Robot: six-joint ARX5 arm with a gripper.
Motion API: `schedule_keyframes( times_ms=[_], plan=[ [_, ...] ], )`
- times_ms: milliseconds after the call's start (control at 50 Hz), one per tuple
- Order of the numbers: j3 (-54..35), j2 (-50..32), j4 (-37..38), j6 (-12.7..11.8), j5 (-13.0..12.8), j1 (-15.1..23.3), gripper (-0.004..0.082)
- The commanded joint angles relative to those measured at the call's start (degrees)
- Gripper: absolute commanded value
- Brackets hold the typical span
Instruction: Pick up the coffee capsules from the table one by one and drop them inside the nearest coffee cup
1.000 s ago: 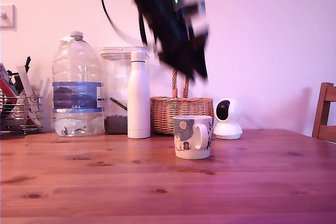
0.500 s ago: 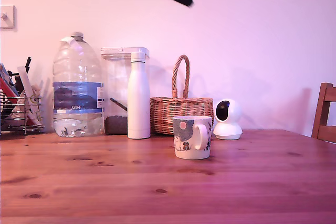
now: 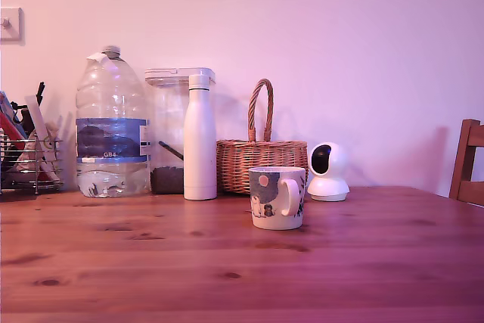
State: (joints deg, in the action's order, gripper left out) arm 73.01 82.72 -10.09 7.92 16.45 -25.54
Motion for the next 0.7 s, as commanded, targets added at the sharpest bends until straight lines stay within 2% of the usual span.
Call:
schedule_keyframes(
  times_ms=[0, 80, 240, 380, 400, 680],
  plan=[
    [-5.18, -0.96, 2.95, -1.09, 0.0, 1.03, -0.0024],
    [-10.43, -3.48, 6.16, -1.68, 0.02, 2.27, -0.0024],
    [-19.43, -7.39, 12.68, -4.68, -0.04, 4.07, -0.0024],
    [-26.49, -10.19, 17.7, -5.49, -0.22, 5.53, -0.0024],
    [-27.67, -10.62, 18.43, -6.51, -0.24, 5.7, -0.0024],
    [-40.09, -16.83, 25.29, -9.38, -0.44, 7.67, -0.0024]
  ],
)
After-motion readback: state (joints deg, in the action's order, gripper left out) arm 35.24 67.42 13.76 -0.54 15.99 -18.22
